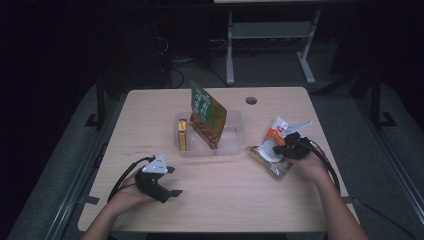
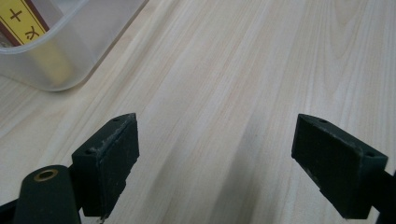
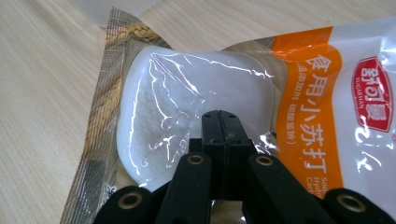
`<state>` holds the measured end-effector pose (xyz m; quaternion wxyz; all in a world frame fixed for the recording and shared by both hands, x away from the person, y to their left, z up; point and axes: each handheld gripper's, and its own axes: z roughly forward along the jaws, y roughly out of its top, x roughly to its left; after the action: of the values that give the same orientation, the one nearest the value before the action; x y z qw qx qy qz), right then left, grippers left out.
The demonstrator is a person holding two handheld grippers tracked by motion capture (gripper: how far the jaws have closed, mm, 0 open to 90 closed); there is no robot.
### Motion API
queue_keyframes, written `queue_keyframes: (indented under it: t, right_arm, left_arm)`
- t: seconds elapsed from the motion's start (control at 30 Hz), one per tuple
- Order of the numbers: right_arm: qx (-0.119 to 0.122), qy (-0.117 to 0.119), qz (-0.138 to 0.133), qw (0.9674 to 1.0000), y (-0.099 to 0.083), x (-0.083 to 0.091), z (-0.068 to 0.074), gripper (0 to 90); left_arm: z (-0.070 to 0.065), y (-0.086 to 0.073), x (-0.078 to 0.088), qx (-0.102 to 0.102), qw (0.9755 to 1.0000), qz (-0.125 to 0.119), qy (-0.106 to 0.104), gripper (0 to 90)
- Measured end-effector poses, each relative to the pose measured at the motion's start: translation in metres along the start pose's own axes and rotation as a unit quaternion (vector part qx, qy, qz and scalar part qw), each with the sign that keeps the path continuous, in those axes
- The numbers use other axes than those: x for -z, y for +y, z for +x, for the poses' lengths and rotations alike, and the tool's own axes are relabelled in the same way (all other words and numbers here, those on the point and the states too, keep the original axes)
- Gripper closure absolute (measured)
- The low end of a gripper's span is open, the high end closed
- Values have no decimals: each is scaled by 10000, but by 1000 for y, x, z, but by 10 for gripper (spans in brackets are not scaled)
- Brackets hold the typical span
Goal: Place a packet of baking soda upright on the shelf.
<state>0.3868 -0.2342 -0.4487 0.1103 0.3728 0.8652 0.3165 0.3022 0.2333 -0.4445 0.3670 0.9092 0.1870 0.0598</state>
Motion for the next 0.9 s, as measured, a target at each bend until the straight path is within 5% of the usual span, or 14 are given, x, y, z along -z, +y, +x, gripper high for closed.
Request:
queue_keyframes:
  t: [0.2, 0.7, 0.9]
  right_arm:
    - [1, 345, 79, 9994, -1, -2, 2, 900]
    - [730, 908, 337, 9926, 3, -2, 38, 900]
    - [457, 553, -186, 9972, 17, 5, 25, 900]
  left_arm:
    - [0, 0, 0, 20, 10000, 1, -7, 144]
    - [-1, 0, -1, 15, 10000, -5, -87, 144]
    - [1, 0, -1, 39, 9999, -24, -93, 144]
